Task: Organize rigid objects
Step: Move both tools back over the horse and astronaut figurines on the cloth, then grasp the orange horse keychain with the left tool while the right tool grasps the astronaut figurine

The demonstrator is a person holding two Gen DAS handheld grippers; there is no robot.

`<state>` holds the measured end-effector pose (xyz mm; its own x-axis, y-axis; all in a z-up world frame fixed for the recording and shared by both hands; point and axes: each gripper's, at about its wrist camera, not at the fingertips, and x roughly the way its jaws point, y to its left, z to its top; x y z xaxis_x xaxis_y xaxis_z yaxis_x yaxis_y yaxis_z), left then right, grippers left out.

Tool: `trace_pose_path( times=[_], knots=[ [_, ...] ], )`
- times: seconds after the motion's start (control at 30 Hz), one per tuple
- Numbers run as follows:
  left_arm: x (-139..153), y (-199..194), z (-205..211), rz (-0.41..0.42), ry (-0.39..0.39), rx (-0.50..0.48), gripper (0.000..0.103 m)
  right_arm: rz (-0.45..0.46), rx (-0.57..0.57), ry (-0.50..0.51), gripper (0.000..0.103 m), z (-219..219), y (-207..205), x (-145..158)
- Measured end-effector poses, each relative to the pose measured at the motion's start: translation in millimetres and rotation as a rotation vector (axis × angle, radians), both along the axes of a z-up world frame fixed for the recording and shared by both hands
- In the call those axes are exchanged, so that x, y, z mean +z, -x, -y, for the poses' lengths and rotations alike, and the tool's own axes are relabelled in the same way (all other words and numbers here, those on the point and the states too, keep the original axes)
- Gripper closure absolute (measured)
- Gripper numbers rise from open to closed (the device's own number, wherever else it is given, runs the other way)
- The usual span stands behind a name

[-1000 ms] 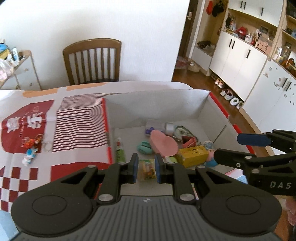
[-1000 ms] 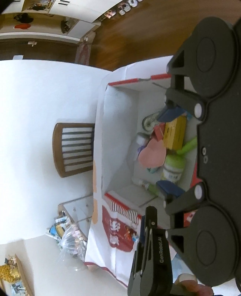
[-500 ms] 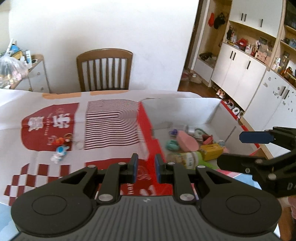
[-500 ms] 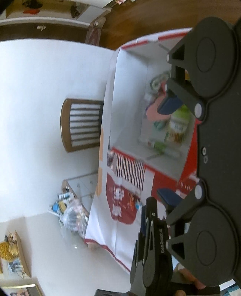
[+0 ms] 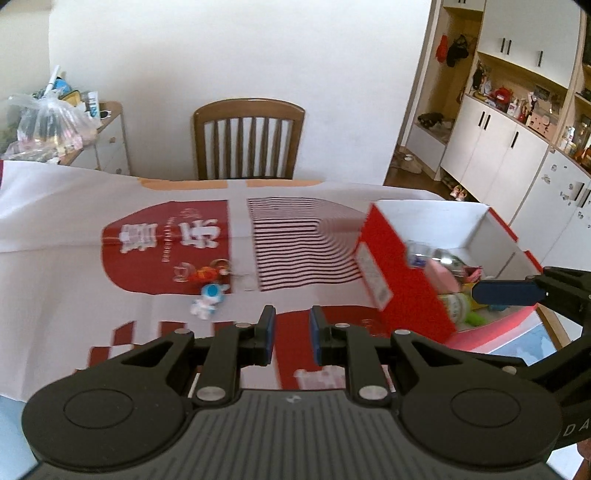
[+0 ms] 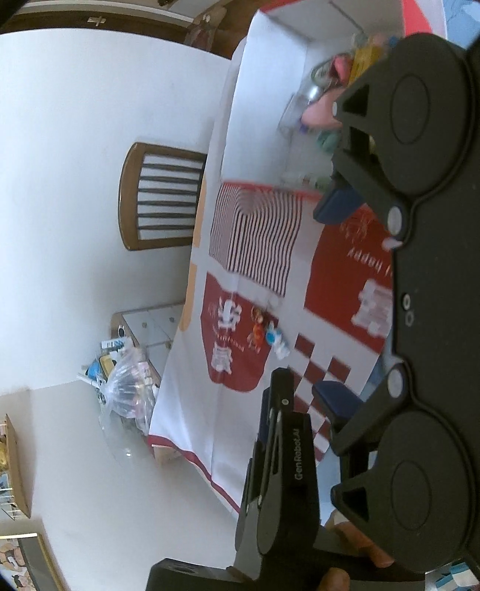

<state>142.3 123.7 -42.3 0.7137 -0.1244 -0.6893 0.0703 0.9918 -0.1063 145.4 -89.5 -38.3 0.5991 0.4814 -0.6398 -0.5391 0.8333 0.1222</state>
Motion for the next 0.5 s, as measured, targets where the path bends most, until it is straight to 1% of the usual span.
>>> trace_pose_path(
  times=[0.07, 0.13, 0.17, 0.2, 0.23, 0.27, 0.33, 0.5],
  knots=[
    [-2.9, -0.7, -15.0, -0.004, 0.0, 0.008, 0.083, 0.01, 0.005, 0.005, 0.011, -16.0, -0.7, -1.9],
    [-6.2, -2.8, -31.2, -0.006, 0.003, 0.021, 0.071, 0.014, 0.007, 0.008, 0.011, -28.3, -3.4, -4.6],
    [-7.5, -3.6, -37.7, -0.004, 0.0, 0.029, 0.067, 0.014, 0.008, 0.011, 0.011, -35.5, -5.2, -6.1],
    [-8.9, -4.2, -44.6, 0.002, -0.009, 0.043, 0.052, 0.014, 0.009, 0.014, 0.011, -41.7, -6.5, -7.7],
    [-10.3, -4.7, -50.8, 0.01, -0.023, 0.059, 0.032, 0.015, 0.011, 0.018, 0.011, -49.0, -8.5, -9.7],
    [-11.6, -5.1, -56.2, 0.019, -0.037, 0.074, 0.027, 0.016, 0.014, 0.021, 0.011, -54.9, -10.5, -11.6],
    [-14.3, -8.8, -67.4, 0.029, -0.046, 0.078, 0.026, 0.016, 0.017, 0.027, 0.011, -66.8, -14.8, -16.0],
    [-26.8, -31.4, -87.2, -0.013, -0.044, 0.066, 0.026, 0.027, 0.018, 0.055, 0.01, -92.3, -26.7, -29.4]
  ],
)
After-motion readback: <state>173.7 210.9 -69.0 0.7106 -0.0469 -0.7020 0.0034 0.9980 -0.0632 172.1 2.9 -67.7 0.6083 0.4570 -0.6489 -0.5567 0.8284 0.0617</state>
